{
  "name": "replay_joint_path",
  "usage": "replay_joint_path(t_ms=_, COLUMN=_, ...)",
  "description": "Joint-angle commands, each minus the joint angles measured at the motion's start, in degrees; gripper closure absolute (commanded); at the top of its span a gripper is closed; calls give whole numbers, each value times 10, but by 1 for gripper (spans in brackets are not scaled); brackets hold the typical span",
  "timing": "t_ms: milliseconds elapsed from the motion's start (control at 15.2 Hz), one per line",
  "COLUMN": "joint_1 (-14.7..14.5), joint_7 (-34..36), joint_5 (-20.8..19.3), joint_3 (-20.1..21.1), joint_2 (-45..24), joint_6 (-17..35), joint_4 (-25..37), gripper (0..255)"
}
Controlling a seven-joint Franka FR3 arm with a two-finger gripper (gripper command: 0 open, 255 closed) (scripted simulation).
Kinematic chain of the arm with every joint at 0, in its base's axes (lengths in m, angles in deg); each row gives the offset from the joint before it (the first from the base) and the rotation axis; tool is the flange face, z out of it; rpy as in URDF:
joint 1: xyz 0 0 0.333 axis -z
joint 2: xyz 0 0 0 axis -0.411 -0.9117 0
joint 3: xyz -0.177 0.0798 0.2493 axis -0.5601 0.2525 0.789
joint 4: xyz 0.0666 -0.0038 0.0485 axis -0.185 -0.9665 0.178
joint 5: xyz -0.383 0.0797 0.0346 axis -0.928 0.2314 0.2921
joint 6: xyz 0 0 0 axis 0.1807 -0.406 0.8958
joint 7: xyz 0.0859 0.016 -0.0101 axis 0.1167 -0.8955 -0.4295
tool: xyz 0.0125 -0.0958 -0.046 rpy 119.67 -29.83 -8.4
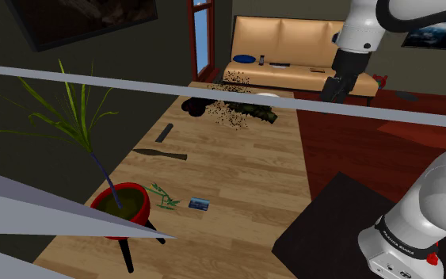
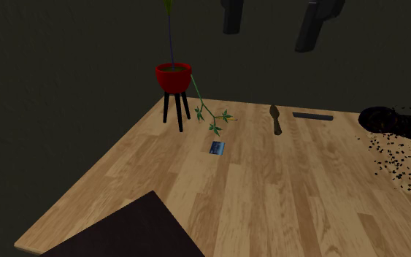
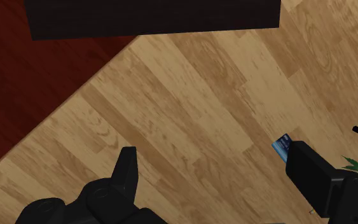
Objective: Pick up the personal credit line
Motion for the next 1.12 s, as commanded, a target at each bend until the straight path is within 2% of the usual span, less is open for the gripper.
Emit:
replay_joint_path(t_ms=0, joint_1=0, joint_7=0, joint_5=0, joint_3=0, joint_2=0, joint_6=0, joint_4=0, gripper=0)
replay_joint_path(t_ms=528, joint_1=-30, joint_7=-1, joint_5=-2, joint_3=46, joint_2=-190, joint_6=73, joint_4=62, gripper=0)
replay_joint_path(t_ms=1056, joint_1=-55, joint_7=9, joint_5=-27, joint_3=88, joint_2=-383, joint_6=111, joint_4=161, gripper=0)
